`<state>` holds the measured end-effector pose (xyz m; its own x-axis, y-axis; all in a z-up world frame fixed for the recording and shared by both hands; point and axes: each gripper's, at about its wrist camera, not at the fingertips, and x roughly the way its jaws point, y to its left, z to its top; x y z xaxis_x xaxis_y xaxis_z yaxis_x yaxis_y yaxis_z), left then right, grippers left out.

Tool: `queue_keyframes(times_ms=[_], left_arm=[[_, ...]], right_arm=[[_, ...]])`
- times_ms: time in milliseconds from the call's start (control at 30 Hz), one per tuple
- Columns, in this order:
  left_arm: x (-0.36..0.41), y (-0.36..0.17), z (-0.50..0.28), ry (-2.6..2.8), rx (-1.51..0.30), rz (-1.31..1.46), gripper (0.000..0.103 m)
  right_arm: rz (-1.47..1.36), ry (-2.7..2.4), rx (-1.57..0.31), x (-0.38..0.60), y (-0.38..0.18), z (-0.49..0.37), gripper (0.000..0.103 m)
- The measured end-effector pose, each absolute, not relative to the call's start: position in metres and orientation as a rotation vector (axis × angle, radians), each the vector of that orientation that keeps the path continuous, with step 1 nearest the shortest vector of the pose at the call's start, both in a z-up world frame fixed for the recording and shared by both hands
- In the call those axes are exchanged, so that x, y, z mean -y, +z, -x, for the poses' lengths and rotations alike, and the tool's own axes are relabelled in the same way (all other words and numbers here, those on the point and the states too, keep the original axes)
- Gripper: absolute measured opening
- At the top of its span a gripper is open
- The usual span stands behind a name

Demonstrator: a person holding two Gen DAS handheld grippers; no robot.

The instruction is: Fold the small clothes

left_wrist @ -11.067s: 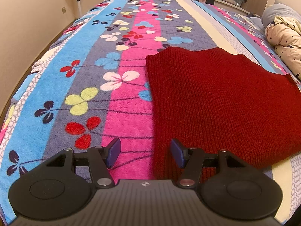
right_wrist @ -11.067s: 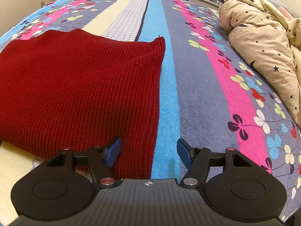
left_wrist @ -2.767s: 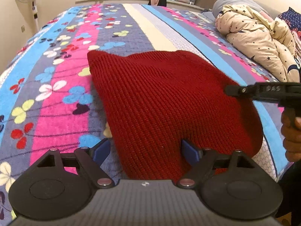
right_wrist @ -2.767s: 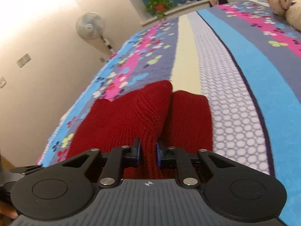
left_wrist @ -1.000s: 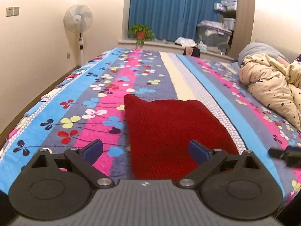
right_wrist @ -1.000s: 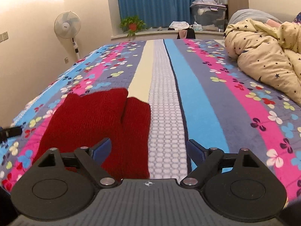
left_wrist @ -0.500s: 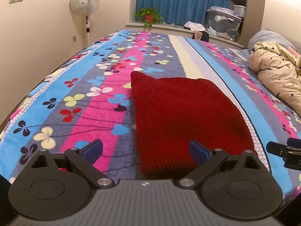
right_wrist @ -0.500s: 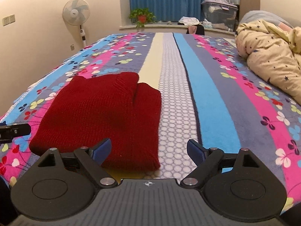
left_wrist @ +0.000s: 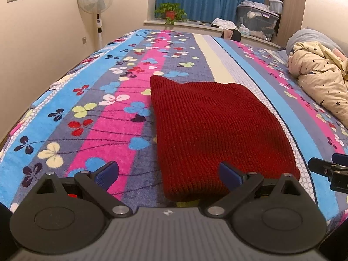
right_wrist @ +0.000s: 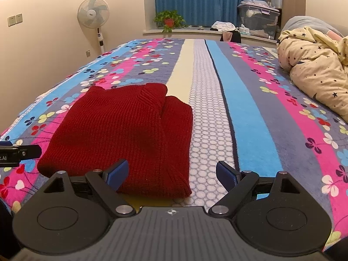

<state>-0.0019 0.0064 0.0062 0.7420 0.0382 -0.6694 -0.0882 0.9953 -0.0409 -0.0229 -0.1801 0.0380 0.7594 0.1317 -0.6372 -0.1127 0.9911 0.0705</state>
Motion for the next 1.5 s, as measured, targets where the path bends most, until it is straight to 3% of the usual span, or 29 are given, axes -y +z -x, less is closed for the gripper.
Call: queue_keyframes(times_ms=[1500], left_arm=[[-0.0024, 0.0044, 0.0025, 0.039, -0.729, 0.057, 0.1]], right_arm=[[-0.011, 0.162, -0.7, 0.1782, 0.0358, 0.0223, 0.088]])
